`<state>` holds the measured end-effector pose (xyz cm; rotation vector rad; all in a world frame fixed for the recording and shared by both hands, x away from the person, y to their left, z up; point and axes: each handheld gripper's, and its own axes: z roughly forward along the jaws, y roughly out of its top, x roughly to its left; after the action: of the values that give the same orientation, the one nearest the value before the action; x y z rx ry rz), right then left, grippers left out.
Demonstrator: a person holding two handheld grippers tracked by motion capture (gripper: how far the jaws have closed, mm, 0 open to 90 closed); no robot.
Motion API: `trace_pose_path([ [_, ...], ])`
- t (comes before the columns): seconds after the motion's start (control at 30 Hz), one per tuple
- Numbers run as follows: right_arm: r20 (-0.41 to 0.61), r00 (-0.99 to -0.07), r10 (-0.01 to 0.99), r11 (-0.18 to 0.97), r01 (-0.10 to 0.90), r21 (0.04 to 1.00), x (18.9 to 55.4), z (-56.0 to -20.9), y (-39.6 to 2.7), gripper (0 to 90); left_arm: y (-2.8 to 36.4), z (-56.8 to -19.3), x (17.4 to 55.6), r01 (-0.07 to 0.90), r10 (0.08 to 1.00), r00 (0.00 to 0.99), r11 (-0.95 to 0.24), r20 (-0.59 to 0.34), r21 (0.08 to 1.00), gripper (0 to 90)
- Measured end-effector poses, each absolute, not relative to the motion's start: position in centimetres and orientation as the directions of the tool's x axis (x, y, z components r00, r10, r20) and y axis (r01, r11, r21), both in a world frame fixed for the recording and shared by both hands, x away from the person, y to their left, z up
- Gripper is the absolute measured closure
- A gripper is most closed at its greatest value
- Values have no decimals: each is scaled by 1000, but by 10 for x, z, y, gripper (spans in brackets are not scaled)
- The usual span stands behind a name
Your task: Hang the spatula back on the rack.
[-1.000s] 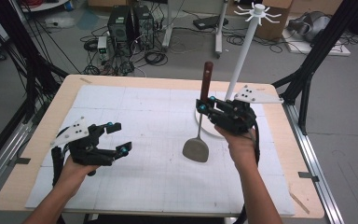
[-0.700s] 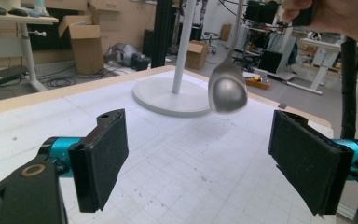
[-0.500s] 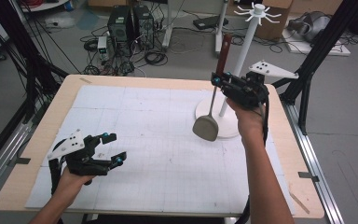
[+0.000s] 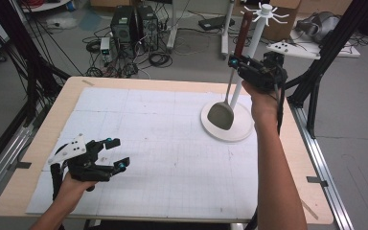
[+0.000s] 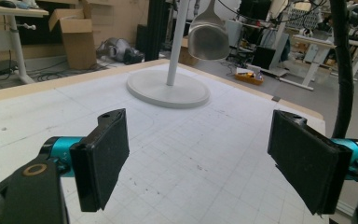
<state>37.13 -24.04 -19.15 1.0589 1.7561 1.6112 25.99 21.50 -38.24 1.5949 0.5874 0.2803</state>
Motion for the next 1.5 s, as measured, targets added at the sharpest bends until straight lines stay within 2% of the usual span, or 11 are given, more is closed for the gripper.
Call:
trace_pose_path([
  [0.57,172,-471,865,-60,244,968,387,-196,-250,734,215,-383,261,208,520,837,-10,-172,978,211],
  [1.0,173,-450,876,-60,254,965,390,-202,-253,714,217,-384,261,214,524,832,-4,-180,977,211],
  [1.03,170,-455,874,-59,249,967,389,-203,-253,688,217,-385,261,216,525,831,-1,-184,976,211],
  [1.1,166,-453,876,-58,242,969,385,-207,-254,549,219,-386,262,217,531,827,5,-186,976,210],
  [1.3,101,-426,899,13,255,967,362,-229,-260,321,223,-388,265,231,553,807,24,-206,973,207],
  [1.5,43,-453,891,87,261,961,330,-267,-268,205,224,-389,266,235,570,794,29,-209,972,203],
])
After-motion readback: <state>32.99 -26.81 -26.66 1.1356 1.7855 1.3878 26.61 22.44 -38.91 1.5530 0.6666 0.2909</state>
